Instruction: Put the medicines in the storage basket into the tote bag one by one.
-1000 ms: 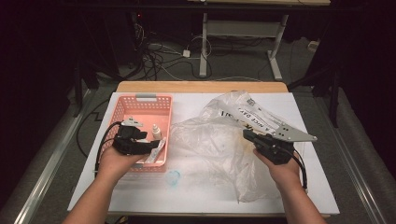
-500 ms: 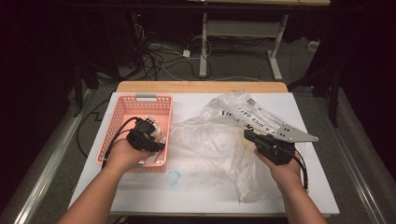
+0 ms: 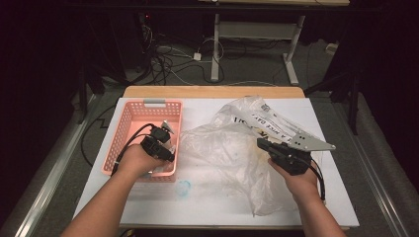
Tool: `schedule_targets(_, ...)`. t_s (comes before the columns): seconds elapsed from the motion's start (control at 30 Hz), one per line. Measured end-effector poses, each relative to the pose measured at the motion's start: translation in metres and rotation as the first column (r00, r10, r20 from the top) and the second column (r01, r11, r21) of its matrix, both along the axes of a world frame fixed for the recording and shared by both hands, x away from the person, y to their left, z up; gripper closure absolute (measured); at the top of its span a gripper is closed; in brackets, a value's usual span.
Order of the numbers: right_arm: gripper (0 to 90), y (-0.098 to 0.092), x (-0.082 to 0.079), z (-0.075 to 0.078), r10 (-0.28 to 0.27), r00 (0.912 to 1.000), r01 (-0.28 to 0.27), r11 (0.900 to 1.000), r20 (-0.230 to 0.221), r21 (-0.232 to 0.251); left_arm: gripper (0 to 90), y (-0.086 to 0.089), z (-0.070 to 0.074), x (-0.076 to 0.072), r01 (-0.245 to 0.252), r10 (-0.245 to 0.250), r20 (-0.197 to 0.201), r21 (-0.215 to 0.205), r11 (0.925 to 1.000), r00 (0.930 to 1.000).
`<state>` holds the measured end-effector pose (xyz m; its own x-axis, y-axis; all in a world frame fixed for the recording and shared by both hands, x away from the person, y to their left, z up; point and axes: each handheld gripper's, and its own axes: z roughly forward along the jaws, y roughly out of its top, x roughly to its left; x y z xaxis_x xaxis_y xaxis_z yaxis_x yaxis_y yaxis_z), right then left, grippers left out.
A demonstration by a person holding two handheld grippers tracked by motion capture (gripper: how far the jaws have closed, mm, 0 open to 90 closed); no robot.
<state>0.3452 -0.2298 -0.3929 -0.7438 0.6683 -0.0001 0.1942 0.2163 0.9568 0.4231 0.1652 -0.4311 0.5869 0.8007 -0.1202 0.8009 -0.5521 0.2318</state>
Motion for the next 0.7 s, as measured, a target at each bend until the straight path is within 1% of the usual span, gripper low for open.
schedule_targets(0.1, 90.0, -0.0002, 0.0002, -0.0004, -0.001, 1.0000, 0.001, 1.000, 0.000, -0.001, 57.6, -0.0017, -0.0005, 0.0025, -0.001, 0.001, -0.003, 0.007, 1.0000, 1.0000)
schedule_targets(0.13, 90.0, -0.0002, 0.0003, -0.0005, -0.001, 1.0000, 0.001, 1.000, 0.000, -0.002, 58.7, -0.0020, -0.0010, 0.0039, 0.002, -0.002, -0.016, 0.010, 1.0000, 0.9999)
schedule_targets(0.2, 90.0, 0.0001, 0.0004, -0.0006, -0.002, 1.0000, 0.002, 1.000, 0.000, -0.003, 58.8, -0.0037, -0.0018, 0.0058, 0.003, -0.002, -0.024, 0.019, 0.9998, 0.9997)
schedule_targets(0.27, 90.0, 0.0005, 0.0003, -0.0009, -0.002, 1.0000, 0.002, 1.000, -0.002, -0.003, 58.7, -0.0050, -0.0018, 0.0069, 0.009, -0.008, -0.019, 0.026, 0.9996, 0.9998)
schedule_targets(0.33, 90.0, 0.0006, -0.0002, -0.0010, 0.000, 1.0000, 0.000, 1.000, -0.002, -0.005, 58.8, -0.0047, -0.0023, 0.0085, 0.017, -0.016, -0.024, 0.037, 0.9992, 0.9996)
schedule_targets(0.37, 90.0, 0.0006, -0.0004, -0.0011, 0.000, 1.0000, 0.000, 1.000, -0.001, -0.005, 60.4, -0.0046, -0.0025, 0.0091, 0.013, -0.012, -0.025, 0.035, 0.9993, 0.9996)
schedule_targets(0.43, 90.0, 0.0005, -0.0004, -0.0011, -0.002, 1.0000, 0.002, 1.000, -0.002, -0.004, 60.5, -0.0048, -0.0026, 0.0098, 0.019, -0.018, -0.026, 0.041, 0.9990, 0.9995)
schedule_targets(0.5, 90.0, 0.0005, -0.0006, -0.0010, -0.001, 1.0000, 0.001, 1.000, 0.001, -0.005, 60.5, -0.0055, -0.0033, 0.0094, 0.032, -0.031, -0.018, 0.051, 0.9982, 0.9994)
schedule_targets(0.57, 90.0, 0.0006, -0.0012, -0.0009, -0.001, 1.0000, 0.001, 1.000, 0.000, -0.006, 60.4, -0.0063, -0.0039, 0.0091, 0.023, -0.022, -0.021, 0.055, 0.9982, 0.9995)
schedule_targets(0.6, 90.0, 0.0003, -0.0013, -0.0008, -0.002, 1.0000, 0.002, 1.000, -0.001, -0.006, 60.4, -0.0065, -0.0046, 0.0090, 0.023, -0.021, -0.030, 0.067, 0.9975, 0.9993)
schedule_targets(0.67, 90.0, -0.0003, -0.0015, -0.0006, -0.001, 1.0000, 0.001, 1.000, 0.002, -0.006, 60.4, -0.0067, -0.0064, 0.0091, 0.021, -0.017, -0.046, 0.077, 0.9969, 0.9988)
schedule_targets(0.7, 90.0, -0.0003, -0.0017, -0.0005, -0.004, 1.0000, 0.004, 1.000, 0.000, -0.004, 60.3, -0.0064, -0.0065, 0.0095, 0.019, -0.015, -0.051, 0.073, 0.9971, 0.9986)
